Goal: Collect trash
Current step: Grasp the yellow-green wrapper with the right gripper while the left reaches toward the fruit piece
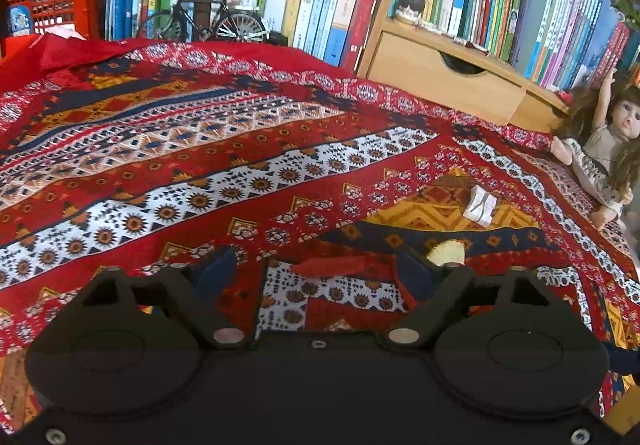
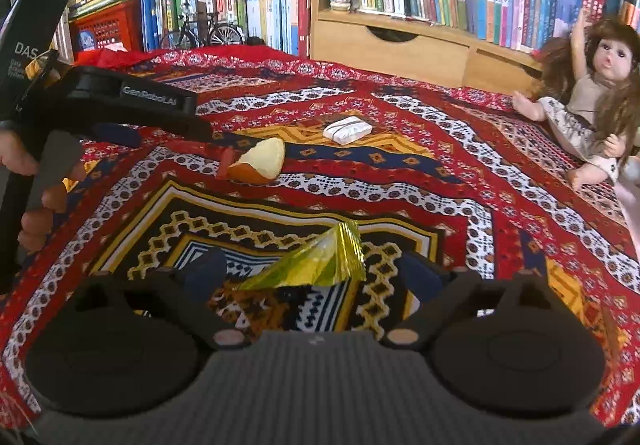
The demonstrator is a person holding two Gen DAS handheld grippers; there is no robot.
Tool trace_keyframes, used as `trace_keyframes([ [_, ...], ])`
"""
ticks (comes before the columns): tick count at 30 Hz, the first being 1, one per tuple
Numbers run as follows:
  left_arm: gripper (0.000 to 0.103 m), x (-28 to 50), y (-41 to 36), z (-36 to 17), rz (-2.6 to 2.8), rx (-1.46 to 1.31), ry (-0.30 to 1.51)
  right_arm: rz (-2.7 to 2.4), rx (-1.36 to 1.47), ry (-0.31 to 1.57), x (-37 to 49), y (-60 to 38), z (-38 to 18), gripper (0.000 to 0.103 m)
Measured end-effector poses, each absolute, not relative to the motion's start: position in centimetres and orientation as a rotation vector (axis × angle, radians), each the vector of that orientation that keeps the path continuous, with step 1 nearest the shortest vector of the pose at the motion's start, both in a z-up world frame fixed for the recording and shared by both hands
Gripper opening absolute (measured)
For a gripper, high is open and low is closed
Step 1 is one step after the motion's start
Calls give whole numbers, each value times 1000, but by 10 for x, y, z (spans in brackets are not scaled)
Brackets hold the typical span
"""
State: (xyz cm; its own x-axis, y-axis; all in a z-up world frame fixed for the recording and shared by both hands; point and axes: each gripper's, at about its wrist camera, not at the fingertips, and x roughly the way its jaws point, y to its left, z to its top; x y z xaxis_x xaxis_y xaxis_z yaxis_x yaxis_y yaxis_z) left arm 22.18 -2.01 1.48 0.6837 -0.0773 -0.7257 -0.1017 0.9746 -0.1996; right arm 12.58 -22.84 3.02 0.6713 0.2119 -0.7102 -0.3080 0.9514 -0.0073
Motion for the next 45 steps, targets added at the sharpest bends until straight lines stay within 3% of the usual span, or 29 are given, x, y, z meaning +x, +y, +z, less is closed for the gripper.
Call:
trace_keyframes([
  [3, 77, 224, -26, 12, 26, -200, 811, 296, -125, 789, 133, -227, 24, 97],
  [6, 64, 225, -31, 10, 38, -158, 798, 298, -119, 793, 140, -226, 19, 97],
  [9, 36, 223, -36, 10, 48, -114, 787, 309, -107, 810, 145, -226, 15, 90],
  [12, 36, 221, -37, 12, 27, -120, 786, 315, -109, 806, 143, -226, 14, 67],
  [14, 35, 219, -36, 14, 16, -130, 785, 334, -88, 806, 140, -228, 16, 44],
  [15, 35, 218, -36, 15, 15, -134, 785, 338, -78, 807, 139, -229, 17, 41],
  [16, 16, 217, -36, 16, 12, -136, 783, 339, -71, 805, 137, -230, 18, 36],
  [17, 10, 216, -37, 17, 3, -139, 792, 338, -63, 804, 135, -231, 20, 29],
  [20, 10, 211, -37, 21, -2, -144, 795, 330, -40, 796, 130, -236, 23, 24],
  [33, 10, 185, -31, 34, -31, -109, 797, 298, 11, 774, 106, -249, 41, 24],
  [36, 21, 181, -30, 33, -72, -90, 793, 286, 20, 783, 104, -250, 41, 24],
  [38, 41, 180, -32, 31, -65, -60, 782, 282, 20, 787, 103, -249, 40, 24],
  [40, 46, 180, -33, 29, -67, -44, 765, 278, 20, 787, 103, -249, 40, 24],
  [42, 47, 184, -35, 24, -88, -34, 787, 276, 24, 787, 103, -249, 40, 24],
  [45, 37, 187, -37, 15, -72, 1, 820, 269, 30, 791, 105, -249, 39, 24],
])
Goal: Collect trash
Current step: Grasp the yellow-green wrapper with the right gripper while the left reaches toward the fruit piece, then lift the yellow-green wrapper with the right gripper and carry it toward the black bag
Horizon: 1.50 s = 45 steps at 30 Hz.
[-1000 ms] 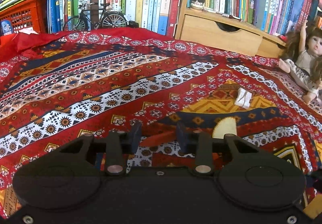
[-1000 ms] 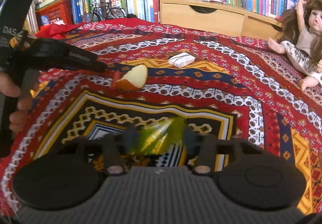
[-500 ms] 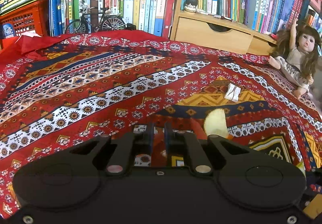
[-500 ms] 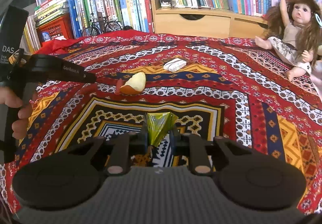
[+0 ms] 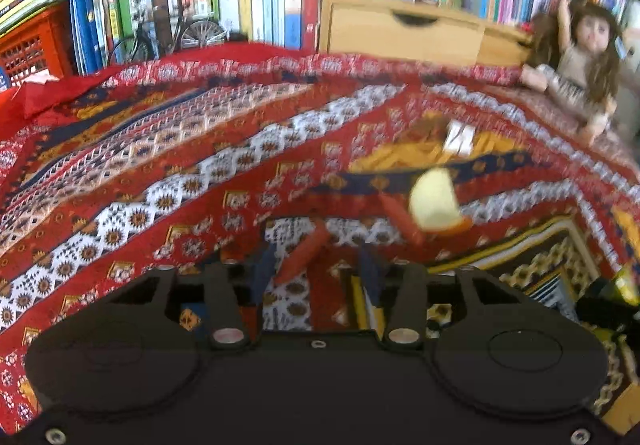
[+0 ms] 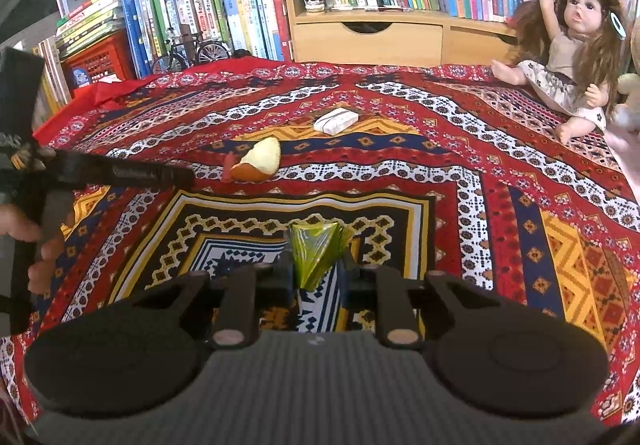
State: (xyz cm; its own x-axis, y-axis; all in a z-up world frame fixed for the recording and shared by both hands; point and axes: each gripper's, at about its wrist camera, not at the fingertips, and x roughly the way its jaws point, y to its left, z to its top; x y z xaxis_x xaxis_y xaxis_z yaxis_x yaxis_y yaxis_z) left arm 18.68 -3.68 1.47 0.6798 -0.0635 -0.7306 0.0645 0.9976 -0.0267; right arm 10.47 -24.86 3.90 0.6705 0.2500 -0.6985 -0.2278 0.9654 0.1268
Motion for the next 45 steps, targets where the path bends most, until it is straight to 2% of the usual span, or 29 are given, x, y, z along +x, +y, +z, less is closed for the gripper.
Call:
trace_keyframes([
  [1, 20, 185, -37, 14, -67, 8, 813, 269, 34, 792, 105, -248, 39, 24],
  [2, 10, 185, -37, 15, -72, 6, 814, 271, 36, 791, 105, -248, 39, 24],
  [3, 9, 184, -35, 16, -79, -12, 817, 271, 38, 788, 104, -247, 40, 24],
  [15, 9, 144, -28, 61, -105, -56, 759, 270, 85, 742, 77, -249, 72, 24],
  [27, 9, 46, -27, 105, -170, -62, 706, 266, 108, 718, 10, -253, 97, 24],
  [34, 9, -26, -19, 110, -200, -59, 694, 297, 215, 718, -37, -259, 96, 24],
  [45, 9, -133, -8, 89, -243, -50, 663, 370, 120, 693, -118, -232, 90, 25],
])
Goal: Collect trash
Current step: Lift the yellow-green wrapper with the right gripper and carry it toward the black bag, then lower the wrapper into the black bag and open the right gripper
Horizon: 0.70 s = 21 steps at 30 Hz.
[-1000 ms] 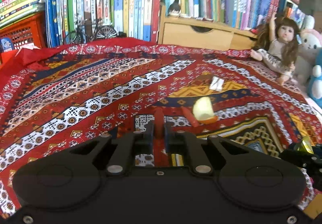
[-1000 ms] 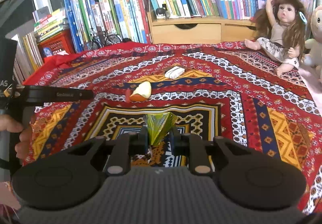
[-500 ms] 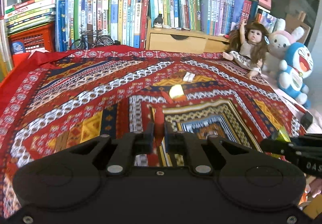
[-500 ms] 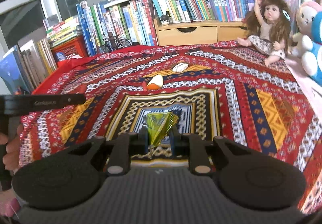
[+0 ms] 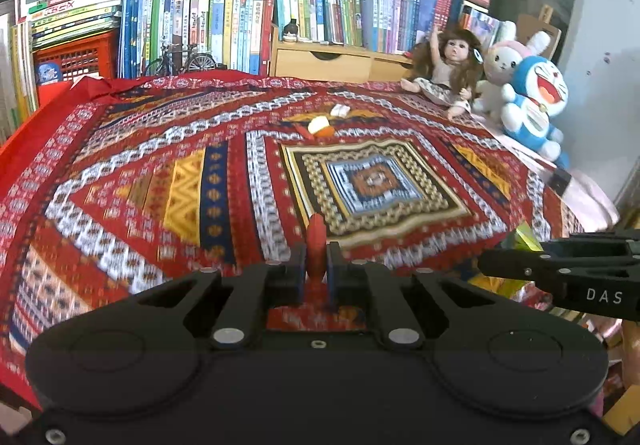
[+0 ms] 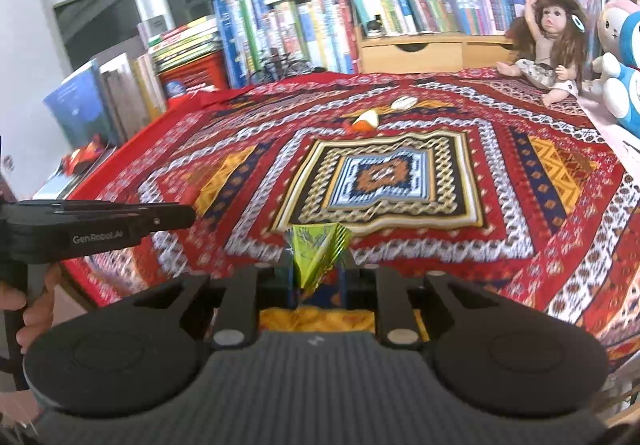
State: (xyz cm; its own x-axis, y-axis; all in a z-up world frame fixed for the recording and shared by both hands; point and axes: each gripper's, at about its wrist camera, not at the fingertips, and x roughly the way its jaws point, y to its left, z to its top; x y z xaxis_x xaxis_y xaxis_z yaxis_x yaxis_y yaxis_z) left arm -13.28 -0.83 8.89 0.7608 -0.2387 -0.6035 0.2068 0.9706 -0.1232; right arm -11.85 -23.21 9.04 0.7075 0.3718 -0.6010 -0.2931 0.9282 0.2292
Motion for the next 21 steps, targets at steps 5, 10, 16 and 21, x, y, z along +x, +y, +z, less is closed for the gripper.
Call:
trace_keyframes([
  [5, 9, -172, -6, 61, -237, -40, 662, 390, 96, 705, -150, -222, 70, 25],
  [10, 10, -202, -4, 28, -222, -35, 680, 403, 81, 755, -172, -211, 39, 25],
  [16, 10, -222, -7, -19, -188, -17, 733, 410, 83, 806, -186, -203, -4, 25],
  [21, 10, -225, -5, -61, -146, -50, 812, 415, 125, 872, -193, -195, -45, 25],
])
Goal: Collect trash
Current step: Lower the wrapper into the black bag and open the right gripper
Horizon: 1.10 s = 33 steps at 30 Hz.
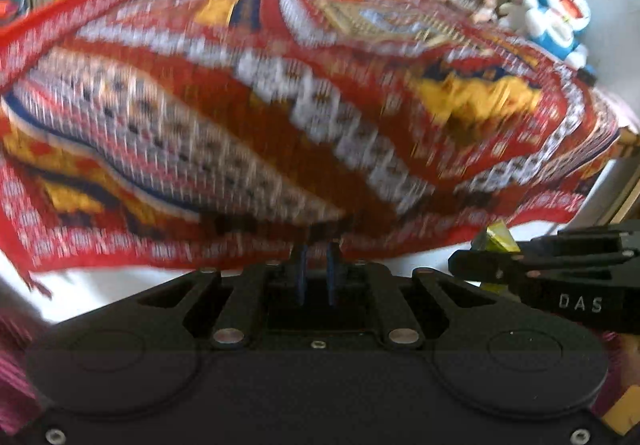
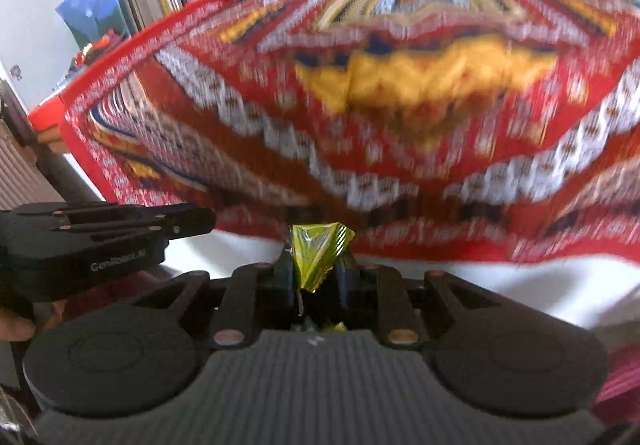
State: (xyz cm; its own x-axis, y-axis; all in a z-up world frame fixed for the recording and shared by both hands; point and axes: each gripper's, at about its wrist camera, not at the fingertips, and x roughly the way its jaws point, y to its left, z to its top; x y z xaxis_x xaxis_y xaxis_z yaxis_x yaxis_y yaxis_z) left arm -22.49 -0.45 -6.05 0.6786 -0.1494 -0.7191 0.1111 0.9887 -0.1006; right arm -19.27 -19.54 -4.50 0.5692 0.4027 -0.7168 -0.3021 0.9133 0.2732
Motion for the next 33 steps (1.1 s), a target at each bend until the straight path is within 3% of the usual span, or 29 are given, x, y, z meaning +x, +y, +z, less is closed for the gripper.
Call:
trace_keyframes([
  [13, 10, -221, -4, -122, -111, -76, 969, 407, 173, 1030, -191, -187, -105, 26],
  [24, 11, -224, -8, -134, -116, -64, 1022, 421, 188, 1082, -197, -178, -119, 30],
  [26, 13, -223, -8, -133, -119, -61, 1025, 415, 188, 1083, -197, -178, -119, 47],
  [33, 16, -222, -9, -132, -121, -59, 1030, 408, 192, 1083, -196, -180, -117, 58],
])
